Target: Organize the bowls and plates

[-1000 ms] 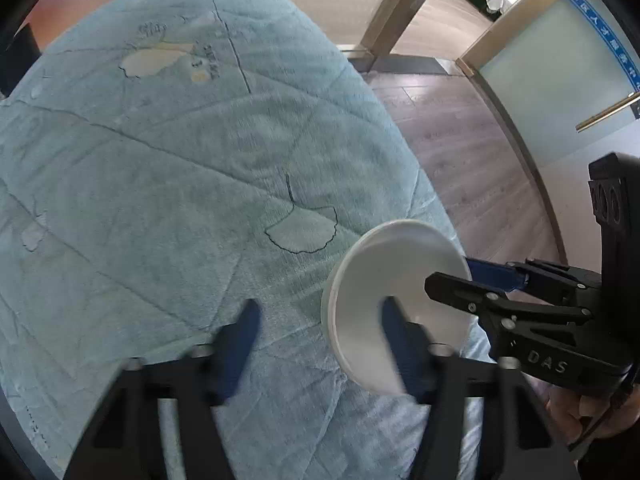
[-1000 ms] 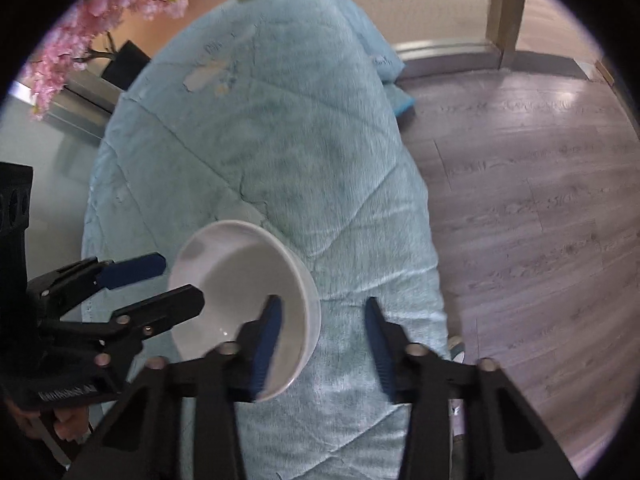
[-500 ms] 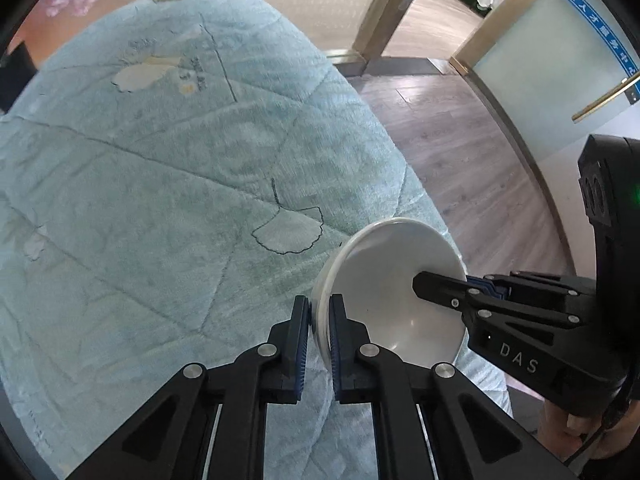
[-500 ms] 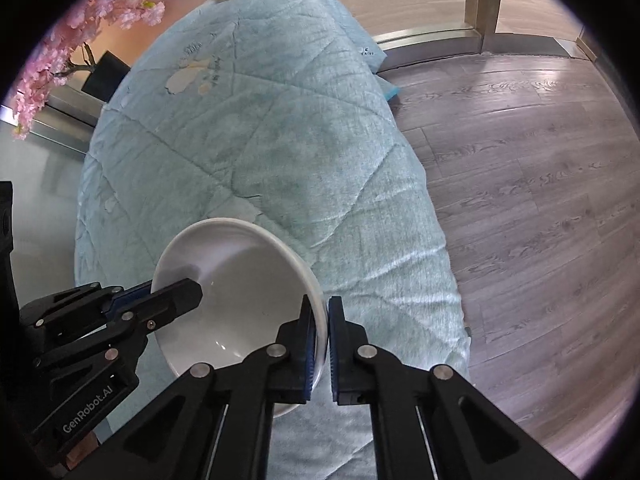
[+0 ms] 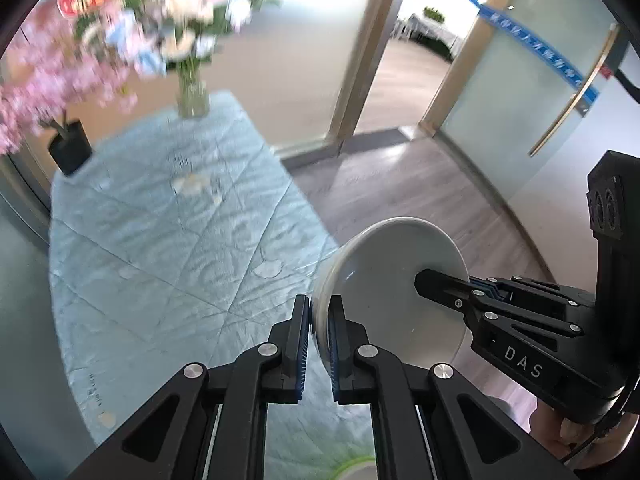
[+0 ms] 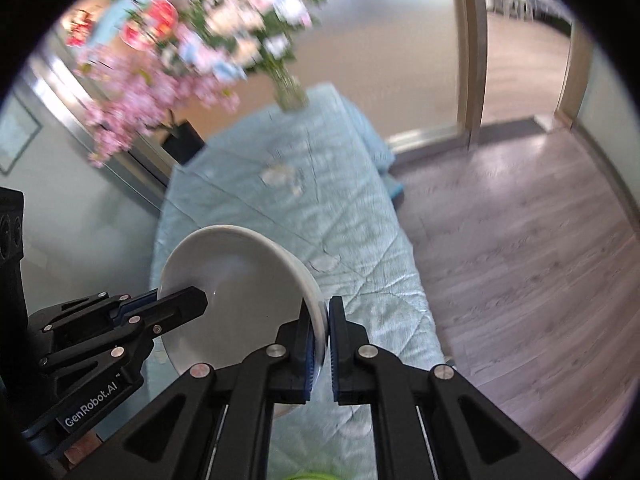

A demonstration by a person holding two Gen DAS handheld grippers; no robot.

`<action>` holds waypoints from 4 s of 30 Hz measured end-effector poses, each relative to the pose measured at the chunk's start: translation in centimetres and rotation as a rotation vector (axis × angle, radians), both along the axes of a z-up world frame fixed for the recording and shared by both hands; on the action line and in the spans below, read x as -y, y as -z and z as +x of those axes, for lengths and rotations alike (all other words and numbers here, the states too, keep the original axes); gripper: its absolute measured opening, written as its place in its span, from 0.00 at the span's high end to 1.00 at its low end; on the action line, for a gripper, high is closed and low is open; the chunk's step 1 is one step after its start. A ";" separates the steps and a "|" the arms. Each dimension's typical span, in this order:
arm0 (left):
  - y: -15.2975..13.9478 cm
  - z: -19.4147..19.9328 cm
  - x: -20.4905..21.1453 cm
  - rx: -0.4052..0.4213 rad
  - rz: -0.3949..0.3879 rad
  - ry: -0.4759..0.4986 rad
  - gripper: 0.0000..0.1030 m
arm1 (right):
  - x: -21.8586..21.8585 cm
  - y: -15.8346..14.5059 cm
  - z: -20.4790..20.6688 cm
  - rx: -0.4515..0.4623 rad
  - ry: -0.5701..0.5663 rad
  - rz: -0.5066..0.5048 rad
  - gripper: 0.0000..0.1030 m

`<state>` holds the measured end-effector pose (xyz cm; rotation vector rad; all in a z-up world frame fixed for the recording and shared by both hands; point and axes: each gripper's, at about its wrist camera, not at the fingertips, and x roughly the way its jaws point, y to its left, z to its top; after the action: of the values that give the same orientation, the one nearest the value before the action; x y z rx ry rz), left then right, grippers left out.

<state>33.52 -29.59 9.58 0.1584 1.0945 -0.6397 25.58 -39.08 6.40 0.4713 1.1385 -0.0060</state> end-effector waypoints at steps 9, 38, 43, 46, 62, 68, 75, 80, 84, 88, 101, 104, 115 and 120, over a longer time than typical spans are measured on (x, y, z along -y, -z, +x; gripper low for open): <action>-11.3 -12.1 -4.5 0.107 -0.067 0.024 0.95 | -2.1 -10.3 -8.8 0.144 0.027 -0.043 0.94; -2.9 -30.5 -10.8 -0.036 -0.017 -0.002 0.95 | -6.6 -5.3 -22.0 0.012 -0.013 -0.001 0.93; 0.9 -29.1 -10.4 -0.099 0.007 -0.006 0.96 | -6.8 -2.3 -22.1 -0.049 -0.013 0.014 0.93; 3.2 -28.1 -10.2 -0.136 0.019 -0.009 0.96 | -6.9 -0.8 -22.2 -0.081 -0.012 0.023 0.93; 14.4 -25.3 -9.4 -0.291 0.116 -0.014 0.97 | -7.7 8.6 -21.5 -0.286 0.014 0.083 0.93; 18.0 -24.4 -8.9 -0.342 0.137 -0.017 0.98 | -7.8 11.3 -21.2 -0.342 0.028 0.084 0.93; 20.8 -23.5 -9.1 -0.388 0.159 -0.032 0.98 | -8.5 13.5 -20.6 -0.387 0.025 0.066 0.93; 22.5 -23.4 -9.2 -0.426 0.166 -0.040 0.98 | -8.9 14.6 -20.4 -0.415 0.029 0.051 0.92; 23.3 -23.2 -9.4 -0.445 0.162 -0.053 0.98 | -9.0 15.3 -20.5 -0.429 0.030 0.040 0.92; 22.9 -23.1 -9.7 -0.439 0.144 -0.061 0.98 | -9.0 15.3 -20.3 -0.426 0.035 0.034 0.90; 8.0 -28.3 -16.9 0.177 0.046 -0.239 0.01 | -9.8 7.0 -22.9 -0.188 -0.017 -0.186 0.20; 4.9 -31.1 -18.3 0.327 0.038 -0.255 0.00 | -11.4 4.7 -24.1 -0.106 -0.067 -0.214 0.06; 4.0 -35.0 -21.9 0.329 0.023 -0.366 0.01 | -15.3 1.9 -25.8 0.004 -0.135 -0.288 0.01; 4.0 -35.8 -22.6 0.316 0.031 -0.392 0.01 | -15.6 1.5 -26.4 0.003 -0.139 -0.300 0.01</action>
<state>-2.28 -6.98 5.56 0.0649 0.7992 -0.2344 -0.80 -23.48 4.94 0.1254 1.1429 -0.0541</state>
